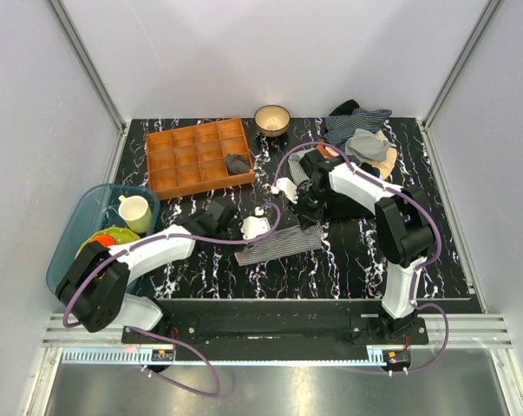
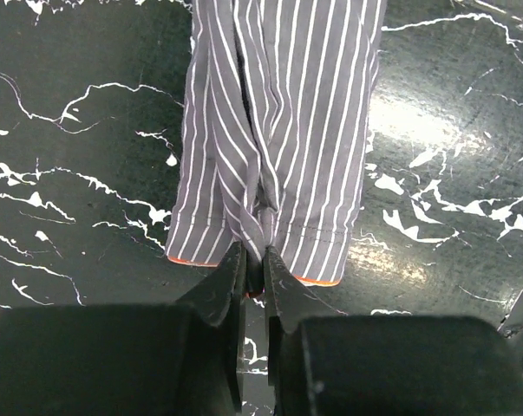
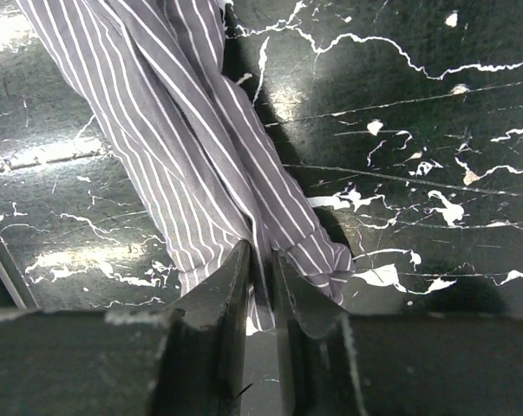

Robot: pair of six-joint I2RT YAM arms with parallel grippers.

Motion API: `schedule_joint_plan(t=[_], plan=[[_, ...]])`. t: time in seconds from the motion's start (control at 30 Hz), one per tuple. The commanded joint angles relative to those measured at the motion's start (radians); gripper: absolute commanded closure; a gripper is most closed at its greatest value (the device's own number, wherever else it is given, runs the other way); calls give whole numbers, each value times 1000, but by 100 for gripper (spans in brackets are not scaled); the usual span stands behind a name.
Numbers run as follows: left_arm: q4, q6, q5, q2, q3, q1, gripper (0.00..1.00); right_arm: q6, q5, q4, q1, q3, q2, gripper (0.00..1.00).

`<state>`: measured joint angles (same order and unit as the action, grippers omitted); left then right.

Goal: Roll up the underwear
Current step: Fold the underwear at the center of the board.

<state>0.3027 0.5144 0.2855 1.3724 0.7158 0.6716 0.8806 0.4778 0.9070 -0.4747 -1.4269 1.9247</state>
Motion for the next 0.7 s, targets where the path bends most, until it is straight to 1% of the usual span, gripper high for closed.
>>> schedule_joint_plan(t=[0.0, 0.03, 0.07, 0.1, 0.13, 0.17, 0.2, 0.27, 0.43, 0.53, 0.6, 0.63, 0.67], plan=[[-4, -54, 23, 30, 60, -13, 87, -38, -50, -11, 7, -17, -4, 76], [-4, -68, 17, 36, 65, -14, 84, -45, -67, -25, 7, -7, -7, 71], [-8, -80, 11, 39, 70, -15, 81, -55, -76, -33, 8, -4, -10, 68], [-10, -97, -3, 40, 73, -18, 67, -63, -85, -40, 7, 0, -18, 65], [-11, -137, -38, 40, 83, -21, 61, -69, -103, -55, 7, 3, -24, 61], [-8, -148, -48, 36, 88, -26, 58, -86, -110, -62, 10, 3, -30, 59], [-8, -158, -58, 22, 93, -33, 51, -94, -114, -62, 10, 2, -44, 57], [-16, -217, -106, 1, 100, -47, 41, -118, -126, -72, 15, -7, -59, 55], [-20, -276, -118, -87, 90, -93, 35, -170, -163, -108, 22, -14, -104, 49], [-20, -300, -118, -142, 79, -109, 34, -204, -176, -134, 27, -3, -122, 46], [-28, -319, -123, -195, 67, -116, 28, -222, -174, -149, 30, 6, -141, 45], [-43, -353, -124, -216, 62, -119, 25, -230, -159, -157, 28, 13, -147, 45], [-53, -378, -123, -234, 53, -122, 18, -229, -139, -155, 28, 16, -156, 45]])
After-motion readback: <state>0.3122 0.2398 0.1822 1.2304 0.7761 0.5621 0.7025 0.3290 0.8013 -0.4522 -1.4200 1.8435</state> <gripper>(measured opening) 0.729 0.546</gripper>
